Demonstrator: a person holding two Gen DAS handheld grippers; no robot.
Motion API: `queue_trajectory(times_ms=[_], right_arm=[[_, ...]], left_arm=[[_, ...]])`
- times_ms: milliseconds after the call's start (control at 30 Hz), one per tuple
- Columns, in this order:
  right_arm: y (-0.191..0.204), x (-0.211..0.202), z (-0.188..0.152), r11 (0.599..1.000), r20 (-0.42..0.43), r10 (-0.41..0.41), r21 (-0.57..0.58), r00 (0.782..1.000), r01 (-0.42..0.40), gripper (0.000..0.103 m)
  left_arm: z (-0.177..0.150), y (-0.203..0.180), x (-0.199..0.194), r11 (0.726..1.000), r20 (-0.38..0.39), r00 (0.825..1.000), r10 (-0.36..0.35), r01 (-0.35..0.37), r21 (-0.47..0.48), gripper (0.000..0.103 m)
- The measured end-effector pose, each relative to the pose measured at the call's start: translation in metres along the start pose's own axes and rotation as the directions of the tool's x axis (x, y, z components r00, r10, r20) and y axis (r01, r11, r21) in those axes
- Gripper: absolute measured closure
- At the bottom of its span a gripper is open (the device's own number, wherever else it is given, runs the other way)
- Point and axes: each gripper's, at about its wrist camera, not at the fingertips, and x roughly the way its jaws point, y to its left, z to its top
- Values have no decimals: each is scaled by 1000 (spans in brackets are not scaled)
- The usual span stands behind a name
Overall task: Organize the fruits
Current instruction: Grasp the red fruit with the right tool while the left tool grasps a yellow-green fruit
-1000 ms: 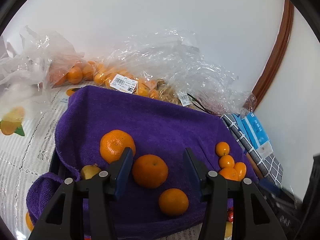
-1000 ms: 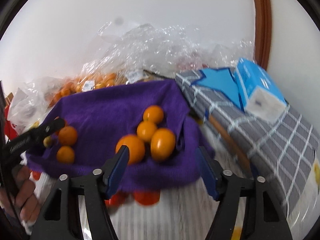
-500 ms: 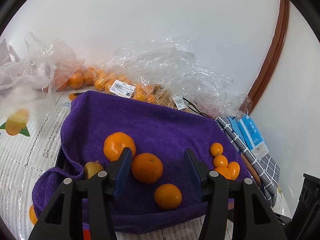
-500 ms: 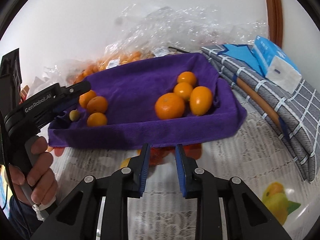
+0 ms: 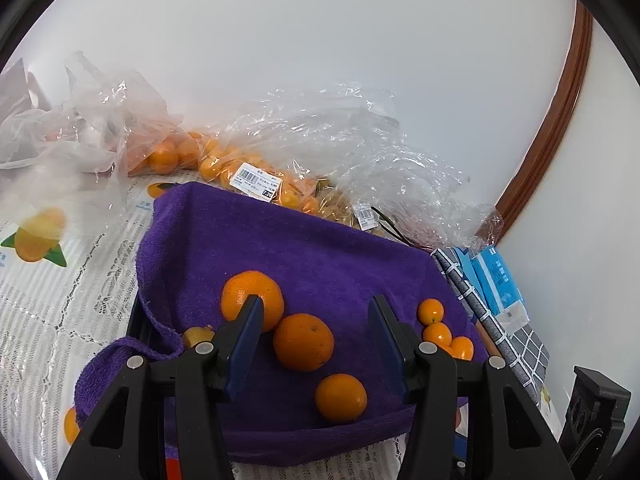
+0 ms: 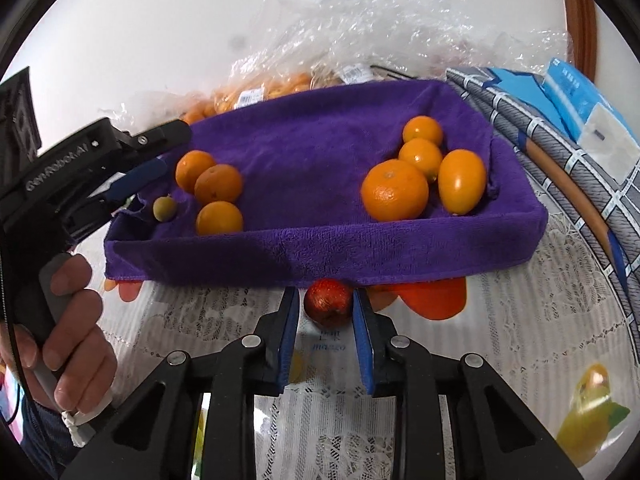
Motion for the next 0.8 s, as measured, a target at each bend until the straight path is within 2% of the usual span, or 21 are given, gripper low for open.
queue_trajectory(times_ms=[233, 433, 500, 567, 600, 700, 767, 800], right_arm=[[-5, -28, -8, 999, 62, -33, -17, 998, 34, 79], [-31, -66, -22, 995, 122, -95, -6, 988, 96, 79], [-41, -78, -30, 992, 136, -126, -3, 983, 128, 79], [-49, -84, -37, 989, 143, -147, 6, 979, 147, 79], [-54, -89, -41, 988, 145, -153, 14, 978, 152, 79], [-67, -99, -54, 986, 149, -166, 39, 975, 162, 79], [-74, -106, -63, 984, 159, -176, 54, 972, 170, 79], [-78, -109, -67, 983, 161, -181, 68, 970, 172, 79]], left_arm=[[-12, -7, -12, 999, -20, 1000, -1, 2, 34, 51], [-45, -38, -30, 984, -75, 994, -75, 86, 158, 51], [-59, -53, -33, 967, -121, 985, -122, 146, 209, 51], [-71, -66, -32, 951, -166, 977, -136, 176, 256, 51], [-78, -73, -30, 943, -192, 974, -119, 171, 284, 51], [-95, -87, -15, 930, -245, 970, 0, 90, 355, 53], [-100, -90, -9, 929, -298, 955, -3, 113, 353, 56], [-101, -89, -7, 930, -318, 948, -12, 127, 345, 62]])
